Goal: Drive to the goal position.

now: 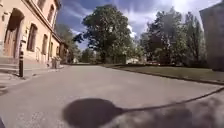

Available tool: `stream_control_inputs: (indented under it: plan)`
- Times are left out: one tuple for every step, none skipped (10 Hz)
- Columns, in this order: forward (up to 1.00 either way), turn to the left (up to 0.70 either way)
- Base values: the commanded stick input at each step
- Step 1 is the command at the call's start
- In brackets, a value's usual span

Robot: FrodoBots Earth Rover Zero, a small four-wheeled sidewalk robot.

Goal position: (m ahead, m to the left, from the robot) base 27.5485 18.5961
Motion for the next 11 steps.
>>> stream_control_inputs:
  plan:
    - [0.70, 0.06]
    - [0.70, 0.06]
    - [0.70, 0.06]
    - [0.70, 0.06]
    - [0.70, 0.06]
    - [0.70, 0.06]
    - [0.70, 0.06]
    - [0.70, 0.06]
    - [0.70, 0.06]
    - [0.70, 0.06]
    - [0.70, 0.06]
